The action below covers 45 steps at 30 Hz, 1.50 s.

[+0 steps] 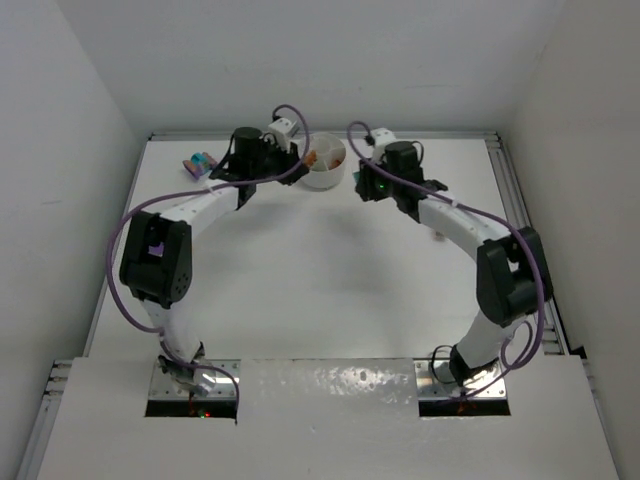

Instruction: Sort the legos into containers by color

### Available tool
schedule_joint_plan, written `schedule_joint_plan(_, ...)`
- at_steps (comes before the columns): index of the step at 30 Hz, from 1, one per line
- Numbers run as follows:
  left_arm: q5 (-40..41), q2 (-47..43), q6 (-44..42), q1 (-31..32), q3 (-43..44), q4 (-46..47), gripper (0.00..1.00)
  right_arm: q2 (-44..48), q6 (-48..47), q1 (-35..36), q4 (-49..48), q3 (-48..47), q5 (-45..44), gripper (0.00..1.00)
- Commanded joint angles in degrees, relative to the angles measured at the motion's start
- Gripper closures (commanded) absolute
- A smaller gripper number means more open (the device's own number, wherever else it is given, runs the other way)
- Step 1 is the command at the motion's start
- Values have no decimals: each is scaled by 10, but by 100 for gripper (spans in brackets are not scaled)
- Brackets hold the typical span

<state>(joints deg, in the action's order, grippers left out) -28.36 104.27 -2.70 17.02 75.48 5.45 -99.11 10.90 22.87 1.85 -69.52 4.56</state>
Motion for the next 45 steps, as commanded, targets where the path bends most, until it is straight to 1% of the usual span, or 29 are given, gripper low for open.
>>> schedule_joint_plan(1, 55, 23, -49, 53, 63, 84, 100, 59, 57, -26, -42, 37, -89, 100)
schedule_joint_plan(4, 86, 64, -36, 78, 91, 135, 100, 86, 47, -27, -35, 74, -133, 100)
schedule_joint_plan(5, 115, 89, -17, 86, 102, 147, 100, 98, 42, -27, -33, 90, -137, 100)
schedule_joint_plan(7, 150, 115, -7, 93, 132, 159, 100, 109, 32, -28, -25, 102, -147, 100)
schedule_joint_plan(9, 160, 143, -6, 100, 139, 187, 100, 124, 21, -29, -25, 121, -150, 100)
schedule_joint_plan(10, 161, 159, -12, 101, 142, 216, 100, 129, 17, -30, -25, 132, -150, 100)
schedule_joint_plan(13, 175, 204, -13, 106, 183, 220, 100, 139, 9, -31, -20, 142, -151, 100)
schedule_joint_plan(17, 226, 254, -20, 105, 232, 233, 100, 155, 1, -32, 3, 160, -148, 100)
schedule_joint_plan(20, 237, 275, -34, 106, 249, 236, 100, 164, -3, -33, 6, 171, -148, 100)
schedule_joint_plan(25, 241, 289, -35, 106, 248, 225, 100, 167, -4, -34, 13, 176, -155, 100)
schedule_joint_plan(27, 247, 290, -35, 106, 242, 225, 94, 168, -7, -34, 12, 174, -152, 100)
schedule_joint_plan(28, 250, 291, -34, 106, 240, 226, 85, 167, -10, -34, 13, 173, -150, 100)
schedule_joint_plan(31, 256, 290, -34, 106, 241, 225, 75, 167, -16, -34, 16, 167, -151, 100)
schedule_joint_plan(34, 255, 286, -35, 104, 243, 216, 69, 168, -18, -34, 18, 161, -151, 100)
schedule_joint_plan(35, 254, 285, -35, 104, 244, 208, 64, 168, -21, -34, 18, 160, -151, 100)
schedule_joint_plan(37, 243, 280, -33, 101, 244, 200, 58, 168, -24, -34, 18, 157, -154, 100)
schedule_joint_plan(40, 230, 274, -27, 95, 246, 191, 54, 169, -24, -34, 18, 154, -153, 100)
schedule_joint_plan(43, 222, 268, -14, 90, 266, 178, 54, 170, -32, -34, 21, 149, -141, 100)
schedule_joint_plan(45, 202, 259, -10, 87, 280, 166, 54, 175, -46, -34, 22, 148, -124, 100)
